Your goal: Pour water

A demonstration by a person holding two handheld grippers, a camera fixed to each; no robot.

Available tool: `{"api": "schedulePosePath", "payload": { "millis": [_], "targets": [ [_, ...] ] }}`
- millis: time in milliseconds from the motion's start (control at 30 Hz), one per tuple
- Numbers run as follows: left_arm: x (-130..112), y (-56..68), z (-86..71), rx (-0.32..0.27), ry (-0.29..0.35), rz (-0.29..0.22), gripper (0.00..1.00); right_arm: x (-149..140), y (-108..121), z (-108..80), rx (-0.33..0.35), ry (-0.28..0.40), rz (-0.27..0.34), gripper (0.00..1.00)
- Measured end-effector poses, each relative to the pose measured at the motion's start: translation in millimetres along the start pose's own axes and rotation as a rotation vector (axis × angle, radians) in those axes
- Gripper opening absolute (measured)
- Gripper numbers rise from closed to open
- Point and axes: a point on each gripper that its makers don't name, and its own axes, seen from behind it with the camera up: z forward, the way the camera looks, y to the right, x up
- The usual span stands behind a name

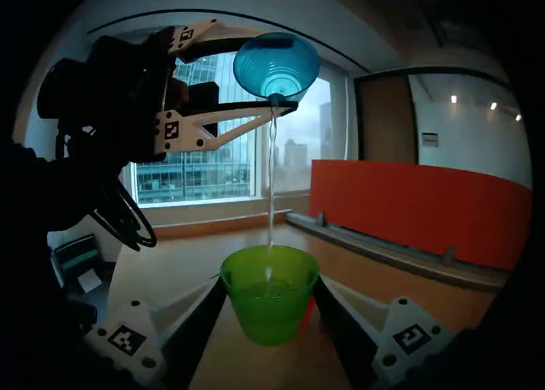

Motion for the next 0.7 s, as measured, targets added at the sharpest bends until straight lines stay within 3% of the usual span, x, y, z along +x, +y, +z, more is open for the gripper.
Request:
{"api": "schedulePosePath", "payload": {
  "millis": [300,500,700],
  "targets": [
    [6,2.9,-1.9,0.008,0.003,0.045,0.86,1,0,0.5,-0.001,0.004,-0.001,0.9],
    [9,11.7,-4.2,0.005,0.003,0.05,0.86,0,0,1.0,-0.003,0.004,0.001,0.9],
    [7,9.7,-4.0,0.006,0.003,0.05,0.86,-1,0,2.0,-0.002,0.005,0.002,0.9]
  ]
}}
